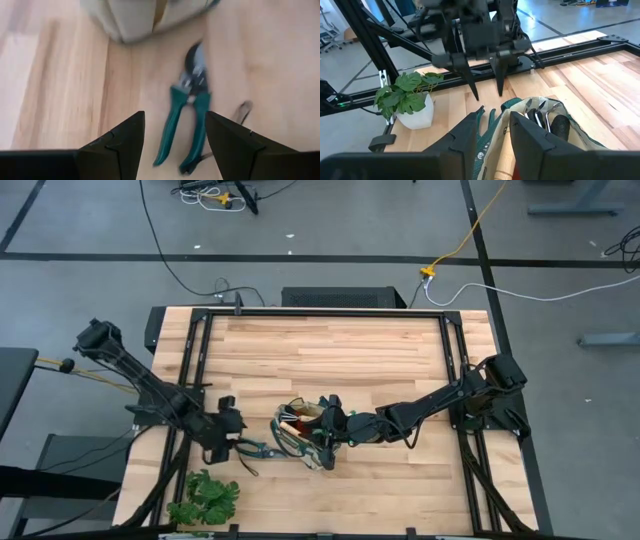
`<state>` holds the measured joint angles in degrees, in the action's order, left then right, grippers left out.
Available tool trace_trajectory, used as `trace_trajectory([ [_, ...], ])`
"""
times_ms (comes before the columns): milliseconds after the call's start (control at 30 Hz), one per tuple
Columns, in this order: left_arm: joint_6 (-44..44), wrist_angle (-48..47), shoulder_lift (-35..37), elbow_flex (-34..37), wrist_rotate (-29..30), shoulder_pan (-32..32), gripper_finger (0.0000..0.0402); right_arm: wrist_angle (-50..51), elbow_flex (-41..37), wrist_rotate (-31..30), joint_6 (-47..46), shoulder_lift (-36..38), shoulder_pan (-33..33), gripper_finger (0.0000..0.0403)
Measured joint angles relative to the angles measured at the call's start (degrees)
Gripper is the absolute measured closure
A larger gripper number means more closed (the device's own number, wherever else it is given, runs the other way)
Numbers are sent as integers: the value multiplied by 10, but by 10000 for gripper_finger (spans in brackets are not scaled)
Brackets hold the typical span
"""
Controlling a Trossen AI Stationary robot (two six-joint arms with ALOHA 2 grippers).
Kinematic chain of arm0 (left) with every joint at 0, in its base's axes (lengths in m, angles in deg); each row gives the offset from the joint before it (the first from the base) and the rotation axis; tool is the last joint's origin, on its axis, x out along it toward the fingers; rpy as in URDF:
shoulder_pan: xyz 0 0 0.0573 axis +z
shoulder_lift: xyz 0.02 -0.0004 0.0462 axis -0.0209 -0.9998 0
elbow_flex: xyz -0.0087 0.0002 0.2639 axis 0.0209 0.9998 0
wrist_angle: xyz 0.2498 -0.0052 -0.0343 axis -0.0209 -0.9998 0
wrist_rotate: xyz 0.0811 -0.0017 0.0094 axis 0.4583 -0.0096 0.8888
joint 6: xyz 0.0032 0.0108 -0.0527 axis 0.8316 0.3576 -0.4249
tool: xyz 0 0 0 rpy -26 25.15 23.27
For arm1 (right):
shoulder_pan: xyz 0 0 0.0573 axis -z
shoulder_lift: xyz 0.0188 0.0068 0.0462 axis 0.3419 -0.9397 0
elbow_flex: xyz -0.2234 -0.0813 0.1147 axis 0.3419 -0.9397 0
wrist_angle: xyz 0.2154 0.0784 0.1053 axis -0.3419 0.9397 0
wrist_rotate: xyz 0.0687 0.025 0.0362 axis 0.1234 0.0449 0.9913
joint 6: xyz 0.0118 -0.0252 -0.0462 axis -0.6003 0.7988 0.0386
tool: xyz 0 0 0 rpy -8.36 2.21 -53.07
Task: Pick & Place Garden tools in Gardening bag
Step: Put the green shear scissors into the gardening bag
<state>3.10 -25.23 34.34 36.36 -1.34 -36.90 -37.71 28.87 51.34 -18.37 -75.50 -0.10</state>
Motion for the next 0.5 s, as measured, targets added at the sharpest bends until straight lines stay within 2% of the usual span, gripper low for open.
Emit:
trace_trajectory([
  [500, 1, 3, -142, 0, -92, 53, 189, 1, 0, 1, 0, 0, 0, 286],
])
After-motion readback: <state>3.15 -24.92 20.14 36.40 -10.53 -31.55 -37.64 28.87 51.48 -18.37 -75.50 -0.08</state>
